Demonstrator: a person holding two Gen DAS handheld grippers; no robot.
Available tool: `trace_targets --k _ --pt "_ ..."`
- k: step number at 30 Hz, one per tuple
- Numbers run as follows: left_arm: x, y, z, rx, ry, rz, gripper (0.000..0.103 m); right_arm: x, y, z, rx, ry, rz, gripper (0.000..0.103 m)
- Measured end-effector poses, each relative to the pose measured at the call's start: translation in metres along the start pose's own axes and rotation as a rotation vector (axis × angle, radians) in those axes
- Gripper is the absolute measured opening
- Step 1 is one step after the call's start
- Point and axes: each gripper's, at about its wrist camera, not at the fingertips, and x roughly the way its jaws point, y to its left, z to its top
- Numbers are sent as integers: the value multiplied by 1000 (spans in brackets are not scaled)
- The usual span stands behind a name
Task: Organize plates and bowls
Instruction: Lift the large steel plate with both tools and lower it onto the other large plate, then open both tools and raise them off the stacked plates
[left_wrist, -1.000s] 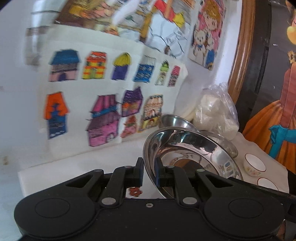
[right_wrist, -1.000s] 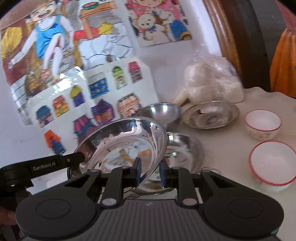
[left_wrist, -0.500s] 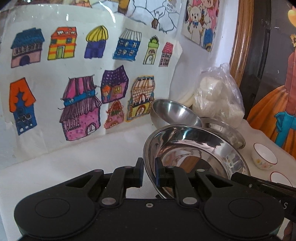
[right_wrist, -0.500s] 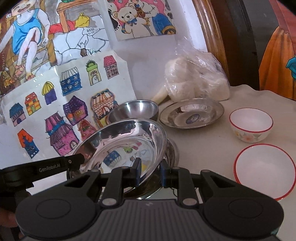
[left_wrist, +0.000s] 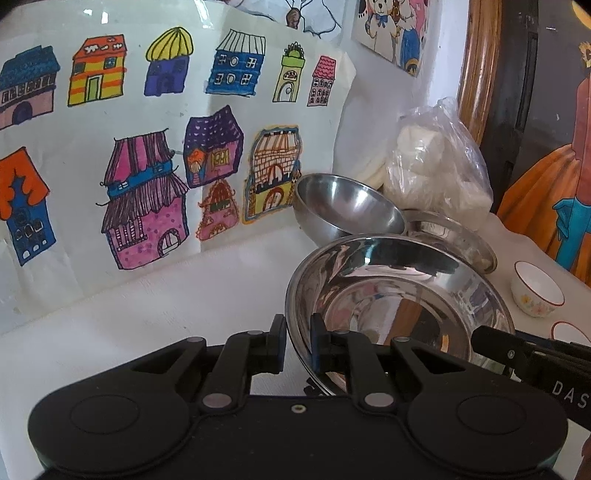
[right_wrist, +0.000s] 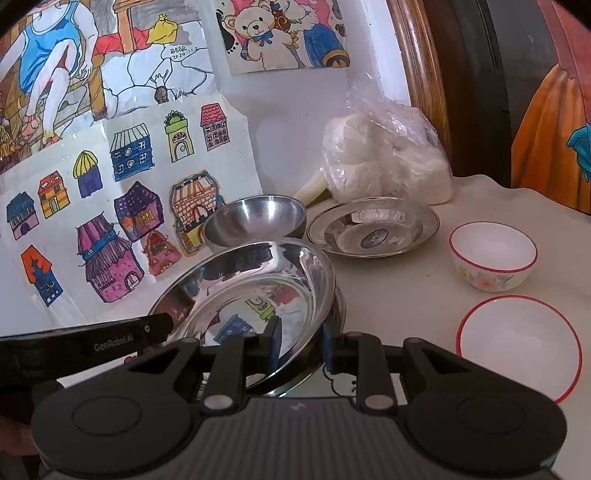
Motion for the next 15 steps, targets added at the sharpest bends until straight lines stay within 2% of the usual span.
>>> trace_targets --k 10,15 --pt "1 -2 -1 6 17 3 15 0 7 0 -48 6 -16 39" --pt "-2 -3 -1 7 6 -3 20 -3 6 1 -46 1 -4 43"
